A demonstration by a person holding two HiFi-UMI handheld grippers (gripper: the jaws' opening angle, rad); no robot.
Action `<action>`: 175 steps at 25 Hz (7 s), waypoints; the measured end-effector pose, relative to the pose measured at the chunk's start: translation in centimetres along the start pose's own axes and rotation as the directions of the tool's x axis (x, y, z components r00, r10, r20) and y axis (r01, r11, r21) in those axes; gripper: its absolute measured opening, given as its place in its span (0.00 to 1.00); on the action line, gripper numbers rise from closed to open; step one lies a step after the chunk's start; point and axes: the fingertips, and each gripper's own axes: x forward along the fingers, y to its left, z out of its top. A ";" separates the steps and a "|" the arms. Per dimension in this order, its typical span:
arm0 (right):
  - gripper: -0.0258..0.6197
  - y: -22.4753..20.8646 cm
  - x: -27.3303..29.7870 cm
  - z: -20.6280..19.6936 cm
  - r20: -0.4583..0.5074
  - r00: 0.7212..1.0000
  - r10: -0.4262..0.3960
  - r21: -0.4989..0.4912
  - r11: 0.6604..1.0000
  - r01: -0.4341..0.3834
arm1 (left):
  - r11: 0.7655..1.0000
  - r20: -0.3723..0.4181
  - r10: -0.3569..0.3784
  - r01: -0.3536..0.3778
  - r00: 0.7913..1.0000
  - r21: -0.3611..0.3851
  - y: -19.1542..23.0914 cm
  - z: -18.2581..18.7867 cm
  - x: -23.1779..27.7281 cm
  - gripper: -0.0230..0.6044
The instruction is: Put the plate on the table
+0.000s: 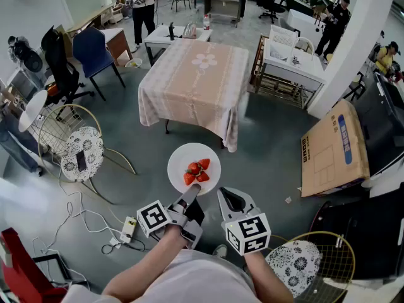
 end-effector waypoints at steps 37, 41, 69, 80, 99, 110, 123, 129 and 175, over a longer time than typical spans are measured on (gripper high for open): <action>0.05 2.9 10.7 1.1 -0.026 0.999 0.026 0.069 0.997 -0.024 | 0.998 0.031 0.035 -0.033 0.999 -0.048 2.7 10.8 -0.2 0.07; 0.05 0.5 12.5 1.9 -0.027 0.997 0.074 0.065 0.995 -0.072 | 0.998 0.075 0.044 -0.041 0.996 -0.037 2.6 11.9 2.5 0.07; 0.05 -18.5 15.2 6.3 0.004 0.989 0.147 0.094 0.985 -0.147 | 0.995 0.131 0.098 -0.099 0.987 0.005 1.4 9.3 21.0 0.07; 0.05 -20.1 18.3 6.1 -0.026 0.992 0.123 0.097 0.988 -0.120 | 0.994 0.096 0.102 -0.099 0.990 -0.039 2.9 11.1 23.8 0.07; 0.05 -20.5 33.8 11.0 -0.091 0.996 0.018 0.075 0.997 -0.011 | 0.990 0.006 0.094 -0.093 0.996 -0.104 5.7 27.1 30.7 0.07; 0.05 -19.3 38.4 12.8 -0.111 0.993 -0.033 0.063 0.997 0.040 | 0.991 -0.039 0.071 -0.075 0.997 -0.113 6.0 32.5 31.6 0.07; 0.05 -21.2 42.0 12.7 -0.121 0.993 -0.004 0.073 0.997 0.013 | 0.986 -0.023 0.118 -0.120 0.993 -0.119 7.9 34.6 33.2 0.07; 0.05 -24.5 44.6 13.8 -0.106 0.992 0.065 0.072 0.996 -0.058 | 0.986 0.034 0.132 -0.128 0.991 -0.104 8.0 35.7 36.8 0.07; 0.05 -36.7 61.4 16.2 -0.176 0.983 -0.051 0.229 0.969 0.092 | 0.969 -0.254 0.242 -0.248 0.936 0.010 16.5 46.9 55.1 0.07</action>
